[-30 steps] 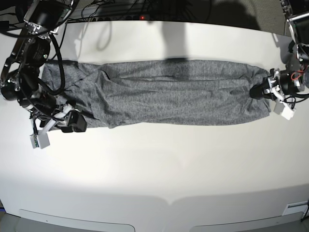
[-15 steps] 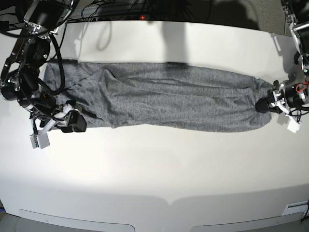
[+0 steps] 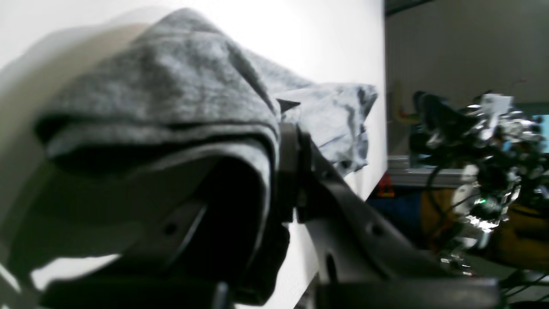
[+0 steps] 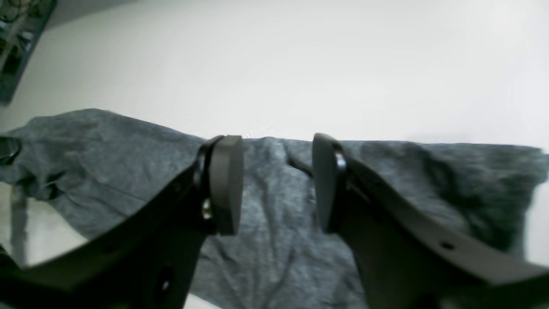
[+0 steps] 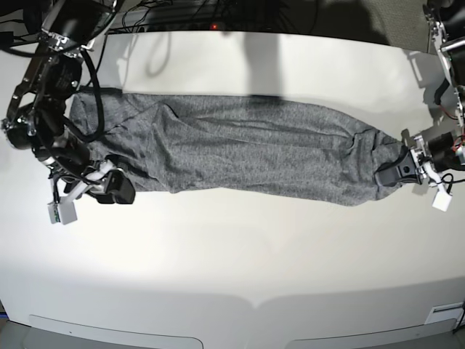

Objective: Fold the T-shirt properly
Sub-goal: 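Grasp the strip end with the left gripper and fold it toward the right gripper, then lay the folded end onto the shirt and press with the left gripper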

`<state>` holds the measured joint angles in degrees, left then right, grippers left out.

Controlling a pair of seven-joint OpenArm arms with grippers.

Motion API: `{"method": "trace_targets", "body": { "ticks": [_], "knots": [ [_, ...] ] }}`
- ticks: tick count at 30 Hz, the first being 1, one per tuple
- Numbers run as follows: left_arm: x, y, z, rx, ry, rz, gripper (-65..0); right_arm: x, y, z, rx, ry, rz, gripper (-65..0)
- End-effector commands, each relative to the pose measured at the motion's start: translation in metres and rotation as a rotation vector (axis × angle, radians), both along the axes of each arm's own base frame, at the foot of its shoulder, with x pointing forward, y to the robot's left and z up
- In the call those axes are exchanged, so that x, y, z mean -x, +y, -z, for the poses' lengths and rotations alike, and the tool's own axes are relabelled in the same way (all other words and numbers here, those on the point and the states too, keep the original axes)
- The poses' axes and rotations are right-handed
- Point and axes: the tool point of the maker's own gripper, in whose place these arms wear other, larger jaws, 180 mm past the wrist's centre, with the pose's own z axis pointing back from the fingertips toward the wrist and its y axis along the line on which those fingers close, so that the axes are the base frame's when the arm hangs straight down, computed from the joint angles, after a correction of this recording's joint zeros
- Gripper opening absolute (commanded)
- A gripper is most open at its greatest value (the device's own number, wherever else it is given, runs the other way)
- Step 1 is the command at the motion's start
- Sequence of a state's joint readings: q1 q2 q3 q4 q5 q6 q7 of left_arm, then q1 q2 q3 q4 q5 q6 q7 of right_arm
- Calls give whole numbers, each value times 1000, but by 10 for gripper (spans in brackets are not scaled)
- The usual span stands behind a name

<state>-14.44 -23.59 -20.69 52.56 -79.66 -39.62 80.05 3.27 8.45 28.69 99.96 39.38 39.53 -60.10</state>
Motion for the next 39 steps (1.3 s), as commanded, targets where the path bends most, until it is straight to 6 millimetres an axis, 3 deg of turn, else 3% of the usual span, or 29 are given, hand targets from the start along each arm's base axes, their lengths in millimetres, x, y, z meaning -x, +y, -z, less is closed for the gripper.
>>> {"method": "trace_targets", "body": {
  "ticks": [1, 6, 18, 25, 30, 37, 39],
  "knots": [
    [-10, -6, -14, 36, -49, -6, -650, -8, 3, -18, -14, -67, -8, -380],
    [-11, -55, -9, 152, -40, 16, -650, -9, 15, -17, -57, -79, -4, -380],
    [-9, -140, -12, 344, -20, 60, -650, -11, 5, -16, -6, -82, 20, -380],
    [-6, -159, -12, 387, -12, 69, -650, -11, 5, -16, -6, -82, 20, -380],
    [7, -167, -4, 404, 20, 76, -650, -12, 5, -16, -7, -87, 21, -380],
    [22, -194, -3, 411, 46, 175, -650, -12, 5, -16, -7, -85, 21, -380],
    [25, -202, -5, 423, 47, 204, -605, -12, 5, -16, -7, -85, 21, -380]
  ]
}}
